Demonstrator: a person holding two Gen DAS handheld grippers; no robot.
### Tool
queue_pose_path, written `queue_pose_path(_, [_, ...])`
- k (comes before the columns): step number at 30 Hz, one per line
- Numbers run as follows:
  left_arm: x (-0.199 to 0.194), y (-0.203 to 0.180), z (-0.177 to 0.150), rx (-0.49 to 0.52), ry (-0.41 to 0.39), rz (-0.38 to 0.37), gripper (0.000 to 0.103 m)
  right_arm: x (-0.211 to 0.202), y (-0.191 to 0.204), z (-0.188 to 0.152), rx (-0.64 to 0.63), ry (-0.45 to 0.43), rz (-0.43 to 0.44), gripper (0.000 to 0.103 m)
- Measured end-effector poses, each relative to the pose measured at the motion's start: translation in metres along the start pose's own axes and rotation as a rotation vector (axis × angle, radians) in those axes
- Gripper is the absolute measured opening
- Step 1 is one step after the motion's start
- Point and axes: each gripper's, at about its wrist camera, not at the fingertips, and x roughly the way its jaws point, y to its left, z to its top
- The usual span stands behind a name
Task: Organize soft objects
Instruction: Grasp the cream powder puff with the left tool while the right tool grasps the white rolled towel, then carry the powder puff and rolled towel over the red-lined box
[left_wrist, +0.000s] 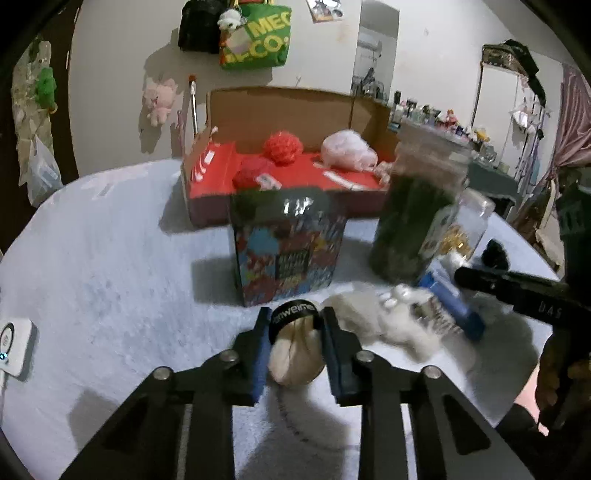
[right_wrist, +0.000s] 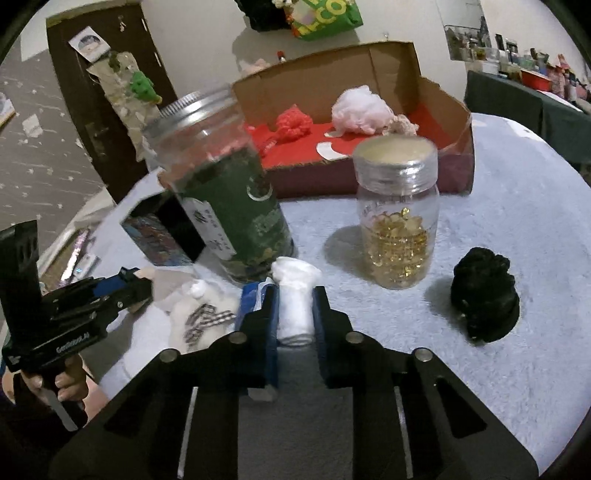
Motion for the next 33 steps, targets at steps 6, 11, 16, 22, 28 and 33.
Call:
queue_pose_path(6, [-0.013, -0.018, 0.012, 0.038, -0.037, -0.058, 0.024, -0.02, 0.011, 0.0, -0.043, -0.035, 0.033, 0.017])
queue_pose_path(11, [-0.005, -0.036, 0.018, 0.064, -0.031, -0.143, 0.024, -0.026, 0.018, 0.001, -0.076, -0.047, 0.049, 0.017])
queue_pose_path(16, [0.006, -0.051, 0.022, 0.079, -0.019, -0.19, 0.023, -0.025, 0.021, 0.002, -0.089, -0.046, 0.063, 0.017])
queue_pose_path(22, [0.01, -0.059, 0.023, 0.084, -0.016, -0.219, 0.023, -0.025, 0.021, 0.003, -0.089, -0.053, 0.068, 0.017])
queue_pose_path(28, [0.011, -0.06, 0.023, 0.08, -0.017, -0.217, 0.023, -0.025, 0.021, 0.003, -0.094, -0.052, 0.066, 0.017])
queue_pose_path(33, [0.006, -0.049, 0.021, 0.063, -0.021, -0.203, 0.023, -0.026, 0.018, 0.003, -0.095, -0.053, 0.051, 0.017])
